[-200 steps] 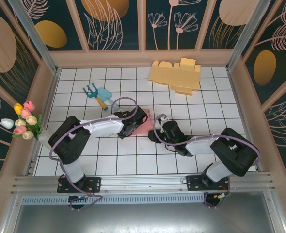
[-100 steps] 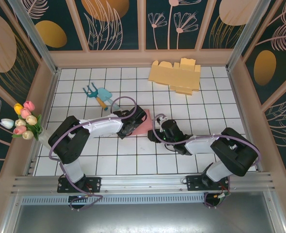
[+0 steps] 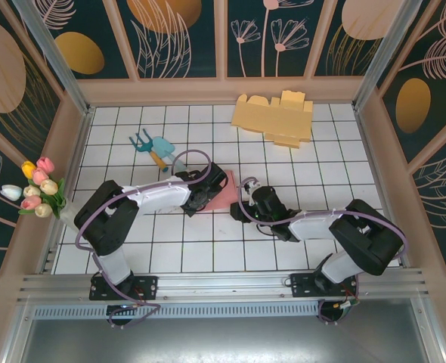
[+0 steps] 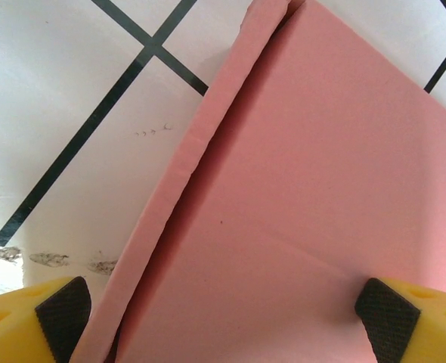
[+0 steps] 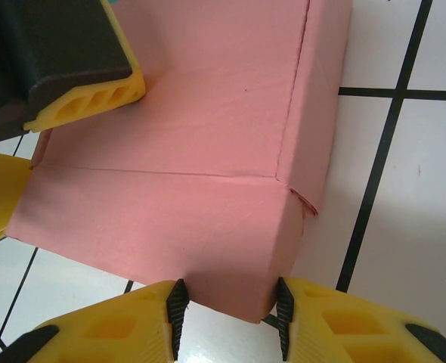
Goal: Fold the paper box
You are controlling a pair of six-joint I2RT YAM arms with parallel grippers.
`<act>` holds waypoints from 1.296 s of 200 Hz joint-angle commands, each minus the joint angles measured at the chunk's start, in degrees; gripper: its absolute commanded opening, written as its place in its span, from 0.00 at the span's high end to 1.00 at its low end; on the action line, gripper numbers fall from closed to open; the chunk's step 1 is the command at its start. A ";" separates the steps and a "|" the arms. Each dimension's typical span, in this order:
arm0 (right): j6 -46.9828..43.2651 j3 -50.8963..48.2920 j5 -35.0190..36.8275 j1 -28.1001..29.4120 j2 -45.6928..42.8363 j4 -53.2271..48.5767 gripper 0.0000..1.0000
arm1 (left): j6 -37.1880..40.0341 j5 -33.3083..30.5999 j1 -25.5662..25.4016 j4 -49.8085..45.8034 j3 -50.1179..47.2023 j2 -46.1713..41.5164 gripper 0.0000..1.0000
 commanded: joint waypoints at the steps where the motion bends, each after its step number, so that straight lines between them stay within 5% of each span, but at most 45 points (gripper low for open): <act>1: 0.41 2.06 -1.83 0.89 -1.83 1.10 0.59 | 0.55 7.75 -0.78 -7.21 -1.43 2.26 0.06; 259: -7.06 -1.31 8.04 0.98 3.64 5.08 0.64 | -0.61 8.24 -0.63 -5.59 -3.04 4.44 0.06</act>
